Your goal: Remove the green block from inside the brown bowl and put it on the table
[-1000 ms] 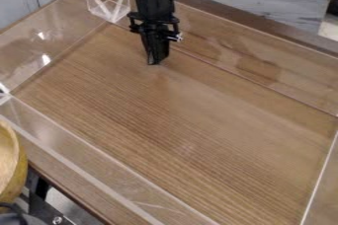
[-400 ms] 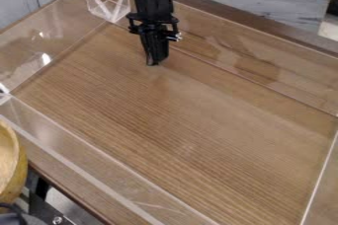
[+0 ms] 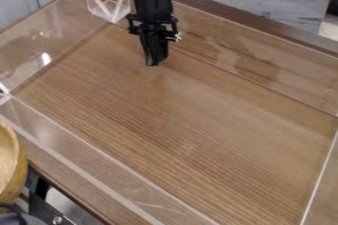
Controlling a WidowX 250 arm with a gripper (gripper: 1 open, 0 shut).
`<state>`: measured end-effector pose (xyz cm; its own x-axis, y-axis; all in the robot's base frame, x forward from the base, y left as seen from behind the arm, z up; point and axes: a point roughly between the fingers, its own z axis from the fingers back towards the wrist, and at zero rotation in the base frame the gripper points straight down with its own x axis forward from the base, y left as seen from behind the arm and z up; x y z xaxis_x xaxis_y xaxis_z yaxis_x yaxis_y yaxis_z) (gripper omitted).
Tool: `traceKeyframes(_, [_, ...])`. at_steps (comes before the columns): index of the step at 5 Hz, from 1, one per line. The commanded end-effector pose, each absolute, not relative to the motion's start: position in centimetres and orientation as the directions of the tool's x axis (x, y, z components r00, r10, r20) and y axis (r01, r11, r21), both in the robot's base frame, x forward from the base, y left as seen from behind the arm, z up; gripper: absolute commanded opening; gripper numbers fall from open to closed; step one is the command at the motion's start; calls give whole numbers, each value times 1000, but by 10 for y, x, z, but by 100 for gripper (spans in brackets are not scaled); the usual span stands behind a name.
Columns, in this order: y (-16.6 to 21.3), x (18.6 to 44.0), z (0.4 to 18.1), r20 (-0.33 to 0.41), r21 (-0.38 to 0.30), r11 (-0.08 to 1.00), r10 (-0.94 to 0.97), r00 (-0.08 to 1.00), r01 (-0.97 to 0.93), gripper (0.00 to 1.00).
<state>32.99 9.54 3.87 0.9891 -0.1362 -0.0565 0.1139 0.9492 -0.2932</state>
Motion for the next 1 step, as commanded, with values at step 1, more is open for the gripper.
traceKeyframes(1, [104,343,61,10,-264,957,-124,992,122,0])
